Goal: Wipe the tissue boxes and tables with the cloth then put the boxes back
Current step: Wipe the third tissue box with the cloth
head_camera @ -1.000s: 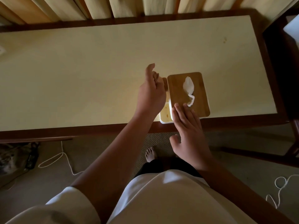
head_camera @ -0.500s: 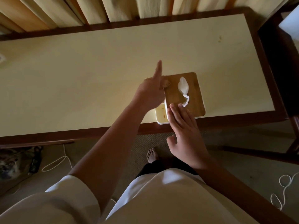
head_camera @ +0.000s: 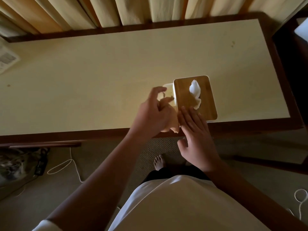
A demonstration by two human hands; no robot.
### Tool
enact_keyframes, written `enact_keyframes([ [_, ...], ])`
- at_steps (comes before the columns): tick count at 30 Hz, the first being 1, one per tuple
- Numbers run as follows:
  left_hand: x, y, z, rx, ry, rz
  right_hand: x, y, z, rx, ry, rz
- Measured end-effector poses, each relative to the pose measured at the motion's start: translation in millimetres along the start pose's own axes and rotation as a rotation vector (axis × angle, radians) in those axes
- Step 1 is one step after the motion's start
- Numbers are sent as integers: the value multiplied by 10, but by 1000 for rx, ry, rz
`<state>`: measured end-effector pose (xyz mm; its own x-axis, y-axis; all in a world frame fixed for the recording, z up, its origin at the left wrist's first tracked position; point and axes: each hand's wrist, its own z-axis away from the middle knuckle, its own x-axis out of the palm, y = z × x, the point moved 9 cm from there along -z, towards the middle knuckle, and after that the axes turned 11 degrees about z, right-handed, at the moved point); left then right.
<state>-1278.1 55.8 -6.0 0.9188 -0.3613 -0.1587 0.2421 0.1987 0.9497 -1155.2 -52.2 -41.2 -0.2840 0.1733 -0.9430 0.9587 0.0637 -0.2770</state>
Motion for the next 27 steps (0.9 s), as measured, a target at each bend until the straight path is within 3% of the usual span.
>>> enact_keyframes([
  [4,263,-30,62,35,-173,-161,4,0,3,0,3,14],
  [10,267,-77,19,111,-203,-313,33,13,8,-3,10,11],
  [14,280,-154,4,-2,-216,-308,28,25,2,8,36,-18],
  [23,688,-316,-192,-576,-38,173,56,22,3,38,21,-62],
  [27,782,-322,-218,-645,7,207,47,4,-3,34,4,-62],
])
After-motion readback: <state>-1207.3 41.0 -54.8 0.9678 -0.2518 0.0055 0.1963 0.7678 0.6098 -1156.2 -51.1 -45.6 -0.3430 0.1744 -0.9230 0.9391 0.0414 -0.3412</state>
